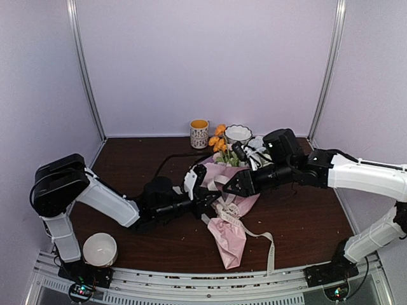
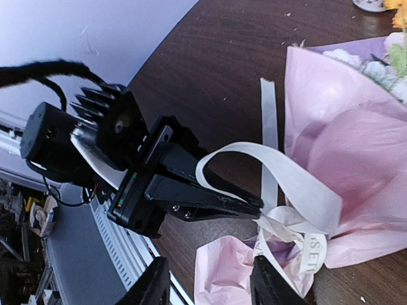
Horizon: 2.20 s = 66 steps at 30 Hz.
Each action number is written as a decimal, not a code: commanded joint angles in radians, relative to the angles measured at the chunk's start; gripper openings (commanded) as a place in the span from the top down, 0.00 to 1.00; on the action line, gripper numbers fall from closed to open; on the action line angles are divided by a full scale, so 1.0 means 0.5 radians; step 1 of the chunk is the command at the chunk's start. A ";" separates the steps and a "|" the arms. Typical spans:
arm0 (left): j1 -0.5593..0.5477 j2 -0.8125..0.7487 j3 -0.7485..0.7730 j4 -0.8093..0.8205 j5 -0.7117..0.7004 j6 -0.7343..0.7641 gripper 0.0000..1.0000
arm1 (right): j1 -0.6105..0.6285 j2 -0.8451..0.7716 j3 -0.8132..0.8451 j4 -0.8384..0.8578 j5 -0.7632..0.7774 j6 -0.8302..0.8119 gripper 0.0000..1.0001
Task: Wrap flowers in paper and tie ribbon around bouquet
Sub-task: Cross the half-tied ribbon over the folded bouquet.
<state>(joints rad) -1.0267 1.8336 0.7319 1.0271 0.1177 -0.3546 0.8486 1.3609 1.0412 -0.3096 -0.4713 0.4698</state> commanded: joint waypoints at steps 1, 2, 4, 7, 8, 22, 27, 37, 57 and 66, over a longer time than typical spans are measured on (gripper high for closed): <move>0.016 0.066 -0.054 0.243 -0.044 -0.176 1.00 | -0.098 -0.250 -0.101 -0.230 0.198 -0.065 0.53; 0.016 0.078 -0.066 0.258 -0.056 -0.203 1.00 | -0.116 -0.262 -0.153 -0.216 0.205 -0.040 0.52; 0.016 0.104 -0.103 0.340 -0.103 -0.270 1.00 | -0.125 -0.231 -0.237 -0.179 0.236 -0.003 0.52; 0.016 0.132 -0.157 0.468 -0.169 -0.331 1.00 | -0.124 -0.084 -0.305 -0.128 0.187 0.044 0.53; 0.016 0.136 -0.166 0.472 -0.174 -0.339 1.00 | -0.119 -0.035 -0.320 -0.083 0.158 0.062 0.53; 0.016 0.156 -0.206 0.497 -0.224 -0.399 1.00 | -0.115 0.340 -0.285 0.102 0.112 0.060 0.53; 0.016 0.159 -0.216 0.506 -0.219 -0.418 1.00 | -0.117 0.389 -0.261 0.081 0.188 0.039 0.74; 0.041 -0.052 -0.456 0.542 -0.312 -0.475 0.52 | -0.105 0.248 -0.293 0.016 0.290 0.027 1.00; 0.385 0.089 0.263 -0.419 0.654 -0.397 0.22 | -0.072 0.133 -0.317 -0.027 0.317 -0.007 1.00; 0.384 0.139 0.505 -0.986 0.777 -0.201 0.49 | -0.074 0.094 -0.332 -0.045 0.338 -0.014 1.00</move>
<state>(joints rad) -0.8330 1.8950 0.9298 0.6964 0.4534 -0.5381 0.8074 1.4414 0.8852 -0.3233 -0.3325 0.4736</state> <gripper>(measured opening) 0.638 0.007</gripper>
